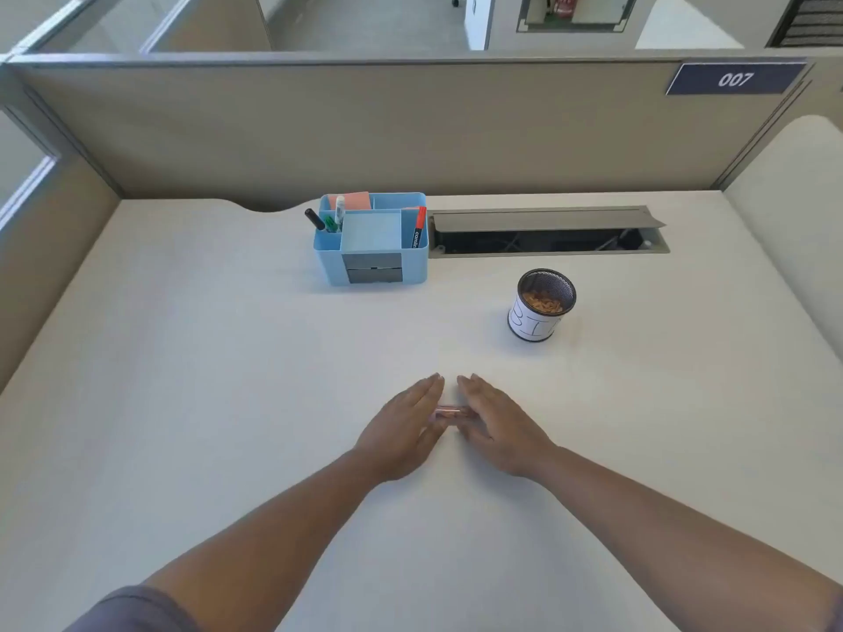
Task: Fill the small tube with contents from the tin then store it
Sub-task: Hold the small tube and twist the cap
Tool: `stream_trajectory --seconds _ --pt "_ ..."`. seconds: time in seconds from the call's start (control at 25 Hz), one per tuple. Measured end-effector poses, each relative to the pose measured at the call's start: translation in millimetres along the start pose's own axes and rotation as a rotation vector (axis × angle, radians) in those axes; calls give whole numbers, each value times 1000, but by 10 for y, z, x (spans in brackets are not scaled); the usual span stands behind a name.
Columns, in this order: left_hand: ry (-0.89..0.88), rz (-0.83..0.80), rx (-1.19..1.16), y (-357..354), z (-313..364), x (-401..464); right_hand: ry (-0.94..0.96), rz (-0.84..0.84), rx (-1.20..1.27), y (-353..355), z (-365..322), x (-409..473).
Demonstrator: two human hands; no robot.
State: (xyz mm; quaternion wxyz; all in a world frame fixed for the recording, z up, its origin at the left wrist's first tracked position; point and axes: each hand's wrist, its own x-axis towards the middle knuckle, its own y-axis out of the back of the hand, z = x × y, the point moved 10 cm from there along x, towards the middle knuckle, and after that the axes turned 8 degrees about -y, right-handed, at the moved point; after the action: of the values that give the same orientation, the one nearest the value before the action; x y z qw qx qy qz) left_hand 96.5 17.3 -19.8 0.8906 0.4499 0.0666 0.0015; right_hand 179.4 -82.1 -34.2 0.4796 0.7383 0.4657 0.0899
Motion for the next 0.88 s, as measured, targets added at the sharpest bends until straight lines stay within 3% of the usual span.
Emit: stream_trajectory --seconds 0.24,0.4,0.6,0.88 --pt "104 2 -101 63 -142 9 -23 85 71 93 -6 4" --pt "159 17 -325 183 -185 79 2 171 260 263 -81 5" --pt "246 178 -517 438 -200 160 -21 245 464 442 -38 71" --pt "235 304 -640 674 -202 219 -91 184 638 497 -13 151"
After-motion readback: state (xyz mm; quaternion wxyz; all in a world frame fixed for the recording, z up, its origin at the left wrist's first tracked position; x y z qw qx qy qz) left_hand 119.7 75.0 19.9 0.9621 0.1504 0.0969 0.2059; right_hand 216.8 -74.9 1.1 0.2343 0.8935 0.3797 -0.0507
